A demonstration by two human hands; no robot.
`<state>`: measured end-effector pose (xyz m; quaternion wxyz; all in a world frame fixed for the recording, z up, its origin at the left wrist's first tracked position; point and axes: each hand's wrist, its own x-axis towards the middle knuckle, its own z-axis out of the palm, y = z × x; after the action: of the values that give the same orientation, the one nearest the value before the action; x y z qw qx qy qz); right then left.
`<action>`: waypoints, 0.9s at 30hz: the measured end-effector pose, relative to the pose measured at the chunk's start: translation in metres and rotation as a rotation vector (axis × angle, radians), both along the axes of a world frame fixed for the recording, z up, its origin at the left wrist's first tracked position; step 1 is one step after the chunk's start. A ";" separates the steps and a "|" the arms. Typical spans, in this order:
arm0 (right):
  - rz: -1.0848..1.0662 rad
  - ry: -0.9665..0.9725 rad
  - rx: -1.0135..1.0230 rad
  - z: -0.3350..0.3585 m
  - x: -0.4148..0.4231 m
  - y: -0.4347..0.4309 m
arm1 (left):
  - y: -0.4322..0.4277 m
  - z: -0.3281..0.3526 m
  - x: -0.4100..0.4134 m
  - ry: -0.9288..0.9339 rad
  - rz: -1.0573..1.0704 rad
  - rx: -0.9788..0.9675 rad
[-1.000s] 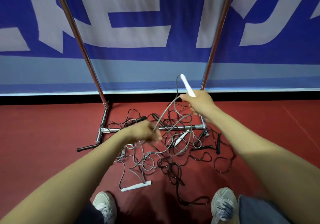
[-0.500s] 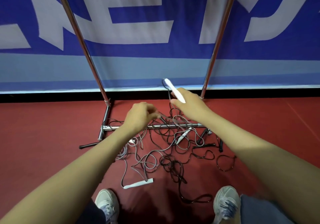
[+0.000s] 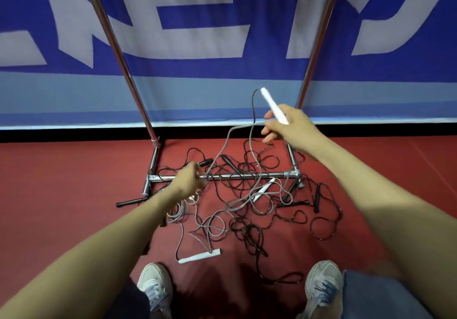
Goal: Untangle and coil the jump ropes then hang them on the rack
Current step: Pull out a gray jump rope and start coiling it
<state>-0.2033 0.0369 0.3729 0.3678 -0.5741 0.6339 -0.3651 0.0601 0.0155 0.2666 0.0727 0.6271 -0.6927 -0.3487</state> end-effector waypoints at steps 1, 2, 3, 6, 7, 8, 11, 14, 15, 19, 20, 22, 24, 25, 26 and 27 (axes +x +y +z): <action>0.026 0.217 0.040 -0.001 -0.001 0.000 | -0.004 0.007 0.001 0.168 0.171 -0.044; 0.063 0.421 0.079 -0.005 -0.001 0.001 | -0.008 0.016 -0.001 0.324 0.287 -0.103; 0.111 0.534 0.098 -0.009 0.003 0.003 | -0.011 0.027 -0.004 0.417 0.322 -0.172; 0.198 0.454 0.049 -0.012 0.023 0.009 | -0.007 0.059 -0.026 0.389 0.092 -0.311; 0.206 0.412 0.019 -0.012 0.029 0.010 | -0.003 0.068 -0.034 0.381 -0.002 -0.310; 0.208 0.375 0.007 -0.012 0.034 0.009 | 0.000 0.074 -0.043 0.391 -0.067 -0.315; 0.178 0.148 0.044 -0.010 0.043 0.005 | 0.005 0.088 -0.061 0.581 0.004 -0.355; 0.027 -0.231 0.060 0.002 0.042 -0.002 | 0.003 0.083 -0.056 0.762 0.024 -0.184; -0.057 -0.342 0.039 0.009 0.038 -0.005 | 0.003 0.074 -0.050 0.668 -0.082 -0.065; -0.166 -0.323 0.108 0.010 0.012 -0.009 | 0.004 0.023 -0.019 -0.090 -0.312 0.148; -0.119 -0.115 0.164 0.005 0.007 -0.008 | 0.000 0.019 -0.014 -0.060 -0.174 0.104; 0.058 0.367 0.248 -0.005 0.003 -0.002 | -0.008 0.027 -0.012 0.097 0.073 -0.069; 0.199 0.507 0.267 -0.007 0.008 0.003 | -0.011 0.047 -0.020 0.056 0.005 -0.248; 0.219 0.460 0.249 -0.008 0.012 0.002 | -0.010 0.053 -0.026 0.009 -0.088 -0.283; 0.229 0.412 0.216 -0.008 0.017 0.003 | -0.005 0.059 -0.034 -0.025 -0.174 -0.315; 0.235 0.366 0.183 -0.009 0.021 0.002 | 0.001 0.064 -0.042 -0.012 -0.235 -0.345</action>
<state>-0.1828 0.0393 0.3640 0.3374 -0.6649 0.6492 -0.1505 0.0180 0.0168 0.3304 0.1338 0.5224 -0.8109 -0.2272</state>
